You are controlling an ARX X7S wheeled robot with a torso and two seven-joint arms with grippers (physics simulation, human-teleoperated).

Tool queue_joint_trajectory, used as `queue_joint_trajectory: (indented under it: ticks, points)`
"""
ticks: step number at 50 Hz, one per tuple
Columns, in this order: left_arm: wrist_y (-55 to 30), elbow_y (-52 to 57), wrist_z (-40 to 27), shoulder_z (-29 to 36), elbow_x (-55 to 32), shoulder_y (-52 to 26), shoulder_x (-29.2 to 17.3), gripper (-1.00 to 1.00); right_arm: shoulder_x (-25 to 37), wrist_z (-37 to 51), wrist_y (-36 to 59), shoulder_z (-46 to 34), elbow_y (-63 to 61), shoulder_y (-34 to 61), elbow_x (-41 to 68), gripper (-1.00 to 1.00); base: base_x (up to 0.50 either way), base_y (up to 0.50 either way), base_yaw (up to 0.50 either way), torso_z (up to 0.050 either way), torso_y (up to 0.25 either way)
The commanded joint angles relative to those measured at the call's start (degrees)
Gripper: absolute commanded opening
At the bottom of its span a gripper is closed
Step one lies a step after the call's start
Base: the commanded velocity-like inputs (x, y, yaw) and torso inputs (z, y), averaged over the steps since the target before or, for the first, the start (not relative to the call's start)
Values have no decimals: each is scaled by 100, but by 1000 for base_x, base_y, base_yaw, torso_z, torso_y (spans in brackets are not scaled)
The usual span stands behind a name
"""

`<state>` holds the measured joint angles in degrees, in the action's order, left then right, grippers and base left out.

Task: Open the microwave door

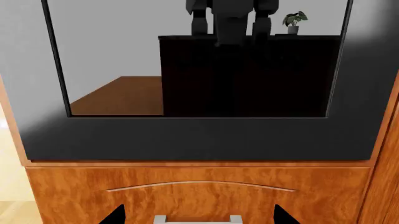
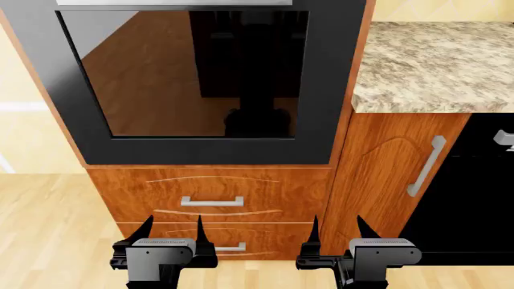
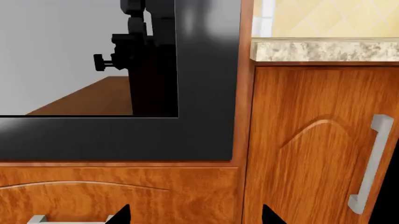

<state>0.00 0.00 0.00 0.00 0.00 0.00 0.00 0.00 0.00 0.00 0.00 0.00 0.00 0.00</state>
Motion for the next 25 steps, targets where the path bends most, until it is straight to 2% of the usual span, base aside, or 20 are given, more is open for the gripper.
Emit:
queue_joint_trajectory:
  ticks: [1,9,15,25]
  points:
    - [9,-1,-108,115,-68,-6,-94,100,82,130,23,-130,-43,-10,72,100,0,0,0,0,0]
    - [10,221,-118,297,-315,16,-257,100,215,364,30,-359,-132,-33,182,100,0,0,0,0,0]
    - [-108,632,-241,338,-313,-58,-367,100,333,453,82,-476,-308,8,145,100,0,0,0,50,0]
    - [-603,1621,-272,326,-400,-666,-622,100,630,459,603,-562,-1517,393,20,100,0,0,0,50,0]
